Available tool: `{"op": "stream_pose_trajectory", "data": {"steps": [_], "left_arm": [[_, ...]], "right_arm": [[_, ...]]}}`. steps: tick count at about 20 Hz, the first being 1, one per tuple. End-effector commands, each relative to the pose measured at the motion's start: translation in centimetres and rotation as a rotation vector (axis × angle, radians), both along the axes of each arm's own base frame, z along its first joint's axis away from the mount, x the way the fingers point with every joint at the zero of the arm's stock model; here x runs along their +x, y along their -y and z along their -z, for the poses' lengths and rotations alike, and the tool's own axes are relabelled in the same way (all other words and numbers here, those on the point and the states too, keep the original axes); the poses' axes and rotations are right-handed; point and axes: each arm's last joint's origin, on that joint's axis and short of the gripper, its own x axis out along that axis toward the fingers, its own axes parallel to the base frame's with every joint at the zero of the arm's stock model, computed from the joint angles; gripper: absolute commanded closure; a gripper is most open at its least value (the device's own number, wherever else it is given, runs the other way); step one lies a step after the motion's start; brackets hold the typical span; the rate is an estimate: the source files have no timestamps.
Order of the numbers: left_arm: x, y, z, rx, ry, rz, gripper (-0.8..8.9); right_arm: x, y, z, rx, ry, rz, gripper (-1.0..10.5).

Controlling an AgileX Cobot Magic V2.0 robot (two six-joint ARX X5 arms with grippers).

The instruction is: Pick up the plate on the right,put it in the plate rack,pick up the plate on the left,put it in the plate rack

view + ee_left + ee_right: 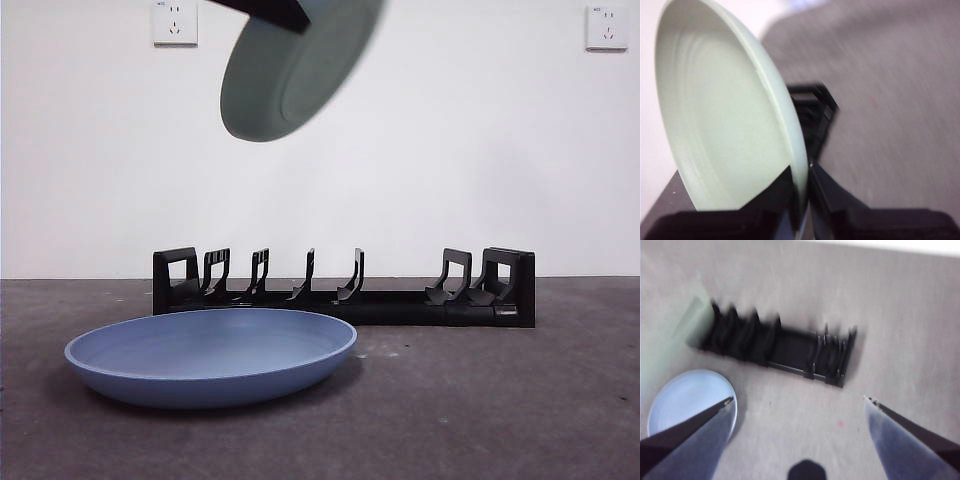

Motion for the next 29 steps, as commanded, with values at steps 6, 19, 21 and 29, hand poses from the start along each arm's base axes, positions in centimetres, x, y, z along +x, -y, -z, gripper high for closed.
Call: {"op": "stream_pose_trajectory", "data": {"steps": [6,19,21,29], "left_arm": [[5.9,-3.5,0.3,-0.451,-0.256,-0.160,8.21],[10.7,-3.3,5.4,-0.441,-0.349,-0.287,8.21],[11.2,-3.3,6.3,-0.427,-0.373,-0.304,8.21],[12.4,-2.8,9.4,-0.375,-0.451,-0.335,8.21]], "right_arm": [[0.5,-0.5,1.7,0.067,-0.109,-0.073,5.1],[2.0,-0.9,6.8,0.010,-0.298,-0.085,5.1],[2.2,-0.9,7.5,0.003,-0.319,-0.088,5.1],[2.3,-0.9,7.6,0.002,-0.313,-0.092,5.1]]}}
